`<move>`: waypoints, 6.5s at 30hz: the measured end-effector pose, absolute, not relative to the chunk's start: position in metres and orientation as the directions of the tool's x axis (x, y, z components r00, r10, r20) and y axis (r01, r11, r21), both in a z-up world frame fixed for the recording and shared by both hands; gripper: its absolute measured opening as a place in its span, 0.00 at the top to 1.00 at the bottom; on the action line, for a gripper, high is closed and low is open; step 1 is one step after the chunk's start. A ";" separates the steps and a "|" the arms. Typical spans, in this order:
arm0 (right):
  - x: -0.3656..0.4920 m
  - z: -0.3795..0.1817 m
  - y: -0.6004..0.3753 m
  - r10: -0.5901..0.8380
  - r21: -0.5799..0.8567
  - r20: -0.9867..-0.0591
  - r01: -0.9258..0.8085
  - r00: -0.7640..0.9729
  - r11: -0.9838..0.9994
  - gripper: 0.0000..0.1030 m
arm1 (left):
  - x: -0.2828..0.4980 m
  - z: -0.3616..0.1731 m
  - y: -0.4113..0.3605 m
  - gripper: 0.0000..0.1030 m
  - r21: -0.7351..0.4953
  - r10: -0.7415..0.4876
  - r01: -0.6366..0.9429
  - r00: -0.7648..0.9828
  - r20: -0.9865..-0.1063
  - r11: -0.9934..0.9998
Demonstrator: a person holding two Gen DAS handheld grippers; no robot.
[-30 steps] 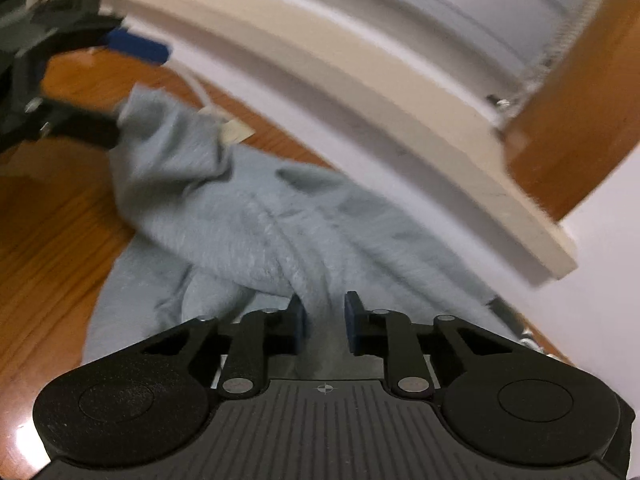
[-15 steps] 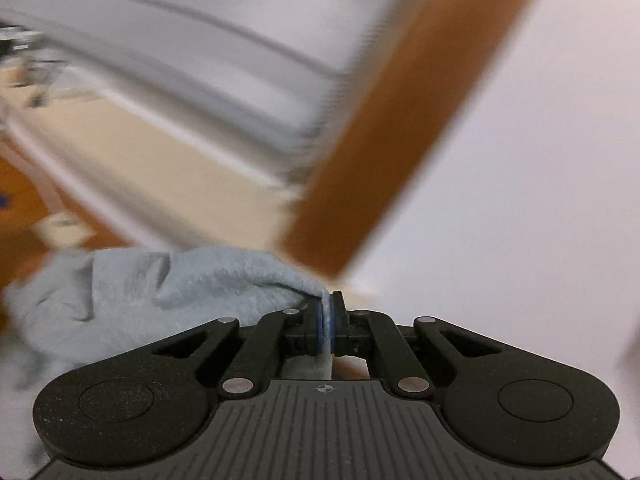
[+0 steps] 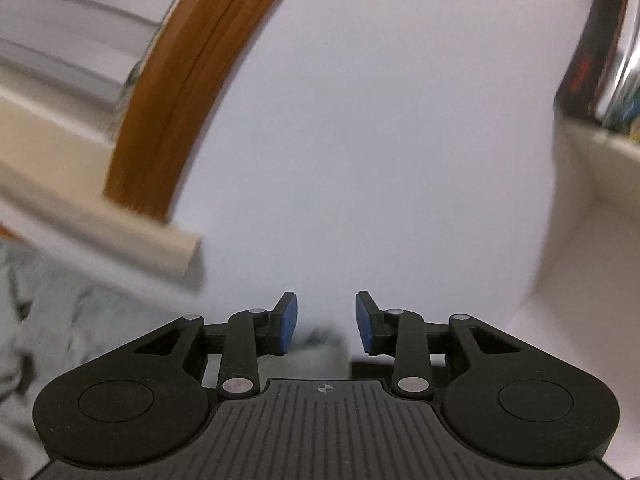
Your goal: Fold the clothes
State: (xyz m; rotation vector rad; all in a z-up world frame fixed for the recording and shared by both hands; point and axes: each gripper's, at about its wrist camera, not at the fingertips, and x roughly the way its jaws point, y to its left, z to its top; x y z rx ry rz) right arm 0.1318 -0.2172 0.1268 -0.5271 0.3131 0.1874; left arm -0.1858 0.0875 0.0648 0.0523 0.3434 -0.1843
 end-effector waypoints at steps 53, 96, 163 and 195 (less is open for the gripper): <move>0.031 0.001 -0.281 0.326 -0.044 -0.498 -0.399 0.804 0.916 0.36 | -0.158 0.070 0.077 0.98 -0.063 -0.266 0.273 0.819 -0.509 0.960; 0.011 0.043 -0.064 0.446 -0.272 -0.673 -0.759 0.589 0.592 0.36 | -0.187 0.050 0.102 0.24 0.033 -0.187 0.243 0.817 -0.546 0.969; -0.098 0.036 -0.184 0.495 -0.148 -0.602 -0.697 0.626 0.701 0.43 | -0.181 0.069 0.171 0.93 -0.127 0.018 -0.064 0.942 -0.335 0.990; -0.150 0.128 -0.170 0.436 -0.297 -0.649 -0.735 0.624 0.609 1.00 | -0.203 0.080 0.180 0.92 -0.137 0.007 -0.052 0.951 -0.310 0.989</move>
